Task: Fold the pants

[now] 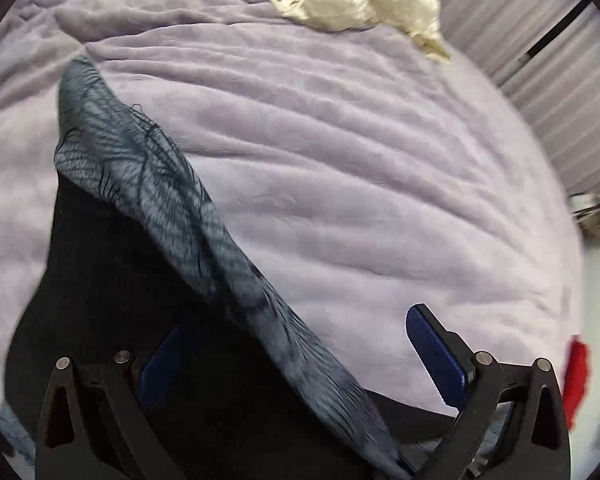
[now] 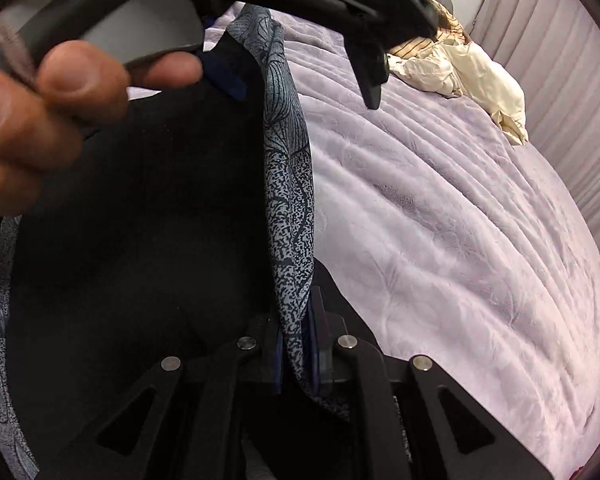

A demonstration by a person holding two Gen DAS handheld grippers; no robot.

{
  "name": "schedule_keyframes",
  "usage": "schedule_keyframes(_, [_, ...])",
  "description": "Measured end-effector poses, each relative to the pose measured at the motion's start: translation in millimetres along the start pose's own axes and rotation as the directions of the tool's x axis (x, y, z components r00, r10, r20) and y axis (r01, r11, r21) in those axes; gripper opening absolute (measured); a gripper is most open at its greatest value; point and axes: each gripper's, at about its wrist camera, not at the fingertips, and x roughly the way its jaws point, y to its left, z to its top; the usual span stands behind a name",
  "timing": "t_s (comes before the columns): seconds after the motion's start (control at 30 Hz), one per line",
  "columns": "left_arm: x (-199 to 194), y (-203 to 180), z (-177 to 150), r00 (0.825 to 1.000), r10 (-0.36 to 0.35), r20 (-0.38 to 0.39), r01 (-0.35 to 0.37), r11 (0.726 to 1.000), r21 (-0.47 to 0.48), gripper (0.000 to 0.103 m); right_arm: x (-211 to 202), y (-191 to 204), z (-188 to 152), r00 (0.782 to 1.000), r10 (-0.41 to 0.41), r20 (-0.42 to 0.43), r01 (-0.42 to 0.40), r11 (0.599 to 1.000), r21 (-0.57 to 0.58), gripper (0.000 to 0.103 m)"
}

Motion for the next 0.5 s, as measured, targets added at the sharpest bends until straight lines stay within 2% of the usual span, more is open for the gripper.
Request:
schedule_keyframes(0.03, [9.4,1.2,1.6,1.000,0.023,-0.021,-0.023,1.000,-0.009,0.093,-0.5,1.9,-1.3,1.000,-0.009,-0.003,0.009,1.000,0.001,0.011])
schedule_keyframes(0.07, [19.7,5.4,1.6,0.996,0.062,-0.057,-0.064,0.998,-0.025,0.061,-2.3,3.4,-4.1,1.000,-0.020,-0.007,0.020,1.000,0.002,0.011])
schedule_keyframes(0.1, [30.9,15.5,-1.4,0.989,0.108,-0.106,-0.115,0.992,-0.056,0.035,-10.7,4.8,-9.4,0.999,-0.029,-0.012,0.030,1.000,0.009,0.011])
schedule_keyframes(0.17, [28.1,30.3,-7.5,0.995,0.032,-0.096,-0.041,0.994,-0.096,0.030,-12.8,10.1,-6.2,0.999,-0.047,-0.011,0.047,0.999,0.016,0.011])
schedule_keyframes(0.23, [14.8,36.9,-14.6,0.997,-0.015,-0.077,0.008,0.996,-0.091,0.020,-18.1,9.0,-5.7,0.999,-0.052,-0.002,0.052,0.998,0.037,0.011])
schedule_keyframes(0.37, [-41.4,45.3,-40.1,0.995,-0.096,0.006,0.096,0.994,-0.048,0.020,-49.6,19.1,-7.9,0.998,-0.053,0.044,0.050,0.995,0.084,0.011])
schedule_keyframes(0.5, [-90.2,66.8,-76.2,0.981,-0.186,0.049,0.186,0.982,-0.007,0.020,-96.7,30.9,-12.4,0.991,-0.059,0.122,0.046,0.993,0.105,0.011])
